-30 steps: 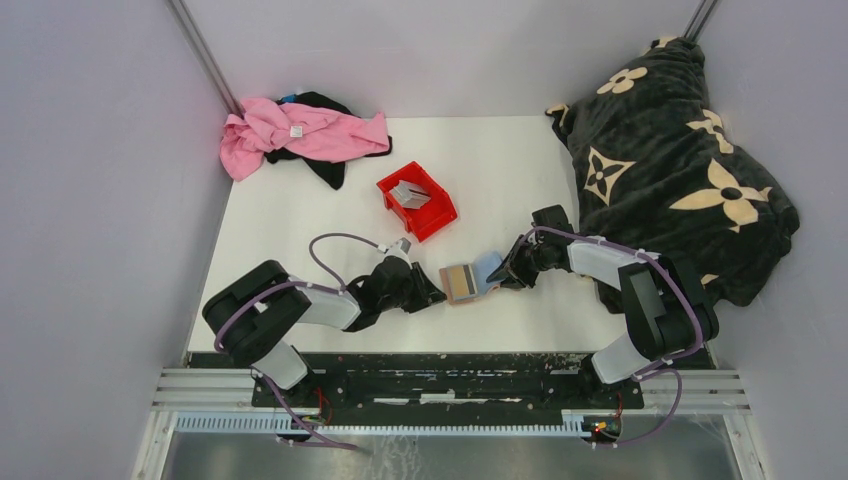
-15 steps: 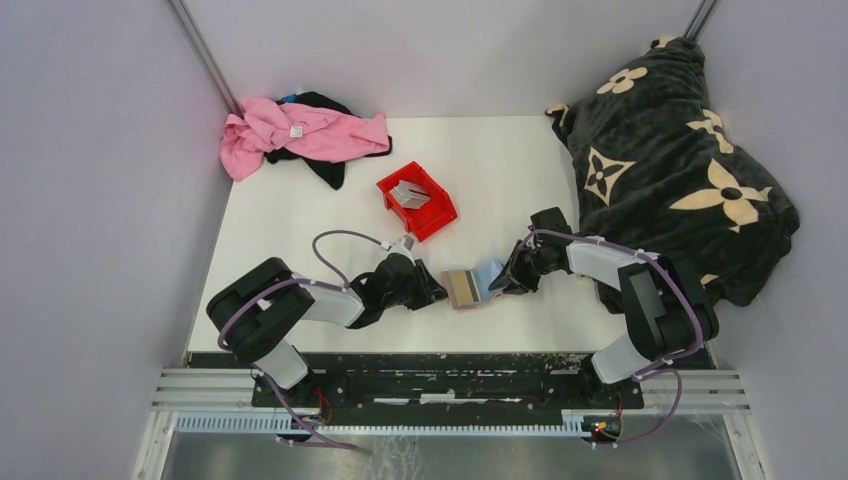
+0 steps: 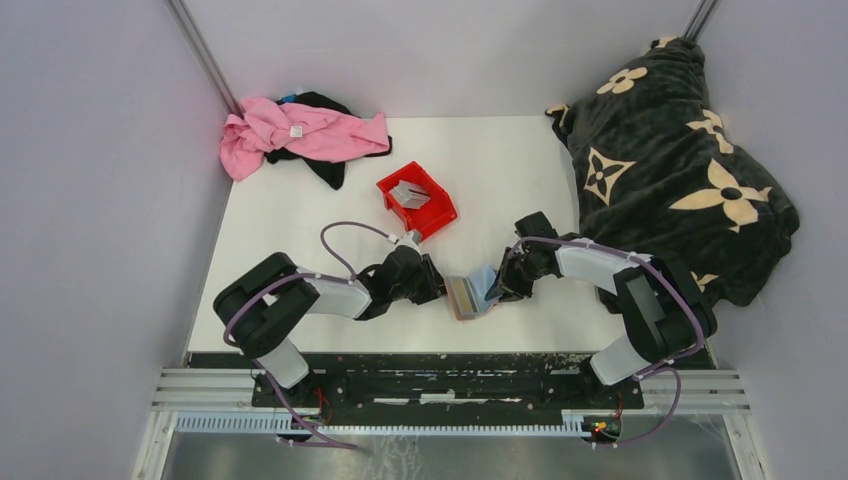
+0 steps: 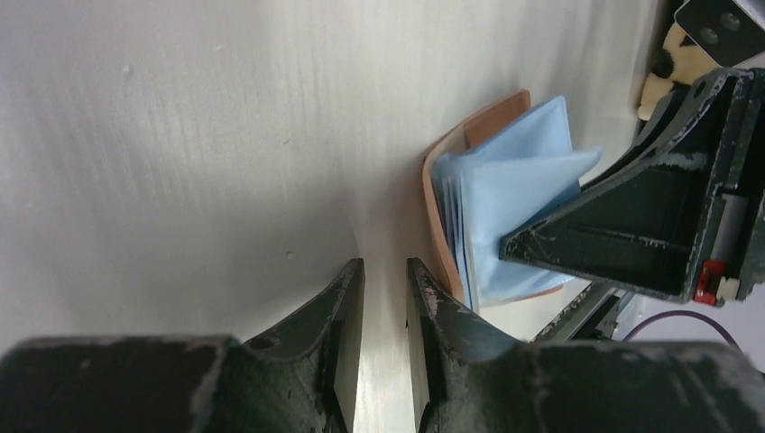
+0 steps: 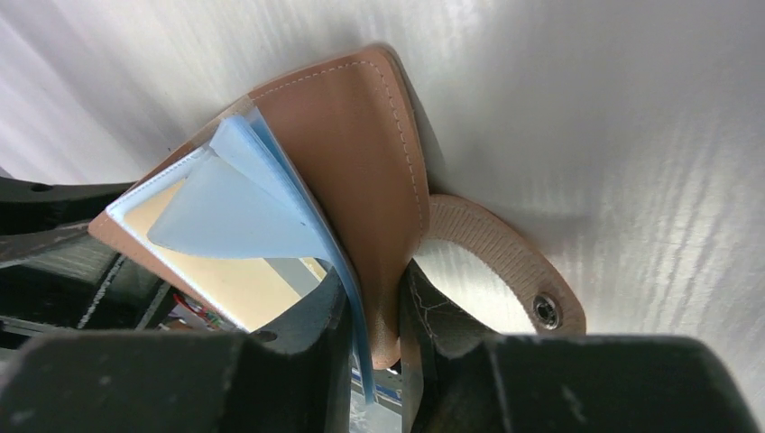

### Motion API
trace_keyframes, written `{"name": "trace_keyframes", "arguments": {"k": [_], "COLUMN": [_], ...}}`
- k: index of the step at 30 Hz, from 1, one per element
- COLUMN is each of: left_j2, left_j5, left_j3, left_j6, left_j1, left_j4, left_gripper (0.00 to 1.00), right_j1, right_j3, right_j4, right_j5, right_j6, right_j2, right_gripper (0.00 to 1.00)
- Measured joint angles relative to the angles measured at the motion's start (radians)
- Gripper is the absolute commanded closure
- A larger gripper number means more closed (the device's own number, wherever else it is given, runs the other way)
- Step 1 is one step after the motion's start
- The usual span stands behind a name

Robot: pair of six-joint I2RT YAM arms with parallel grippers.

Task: Put the credit cards into the card holder
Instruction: Close the card holder at the center of the board.

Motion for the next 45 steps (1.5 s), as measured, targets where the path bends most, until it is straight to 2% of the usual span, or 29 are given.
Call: {"name": "trace_keyframes", "arguments": {"k": [5, 12, 31, 40, 45], "left_j2": [0.026, 0.029, 0.029, 0.063, 0.097], "left_j5": [0.013, 0.022, 0.018, 0.036, 0.047], "left_j3": [0.054, 0.096, 0.282, 0.352, 0.393], "left_j6": [0.026, 0.04, 0.124, 0.162, 0.176], "left_j1": [0.0, -0.003, -0.063, -0.081, -0.095], "left_j4": [-0.043, -0.11, -0.309, -0.343, -0.359], "left_gripper": [0.68, 0.69, 0.75, 0.79, 0.8], "right_j1": [0.059, 0.082, 0.085, 0.085, 0.085], "right_j3": [0.03, 0.054, 0.062, 0.062, 0.061], "right_j4": [-0.04, -0.107, -0.213, -0.223, -0.237], "right_j5": [0.057, 0.109, 0.229, 0.237, 0.253], "right_j6": [-0.016, -0.048, -0.141, -0.158, -0.169], "right_j2": [0.0, -0.001, -0.077, -0.08, -0.103], "right_gripper": [0.62, 0.45, 0.44, 0.32, 0.32]}}
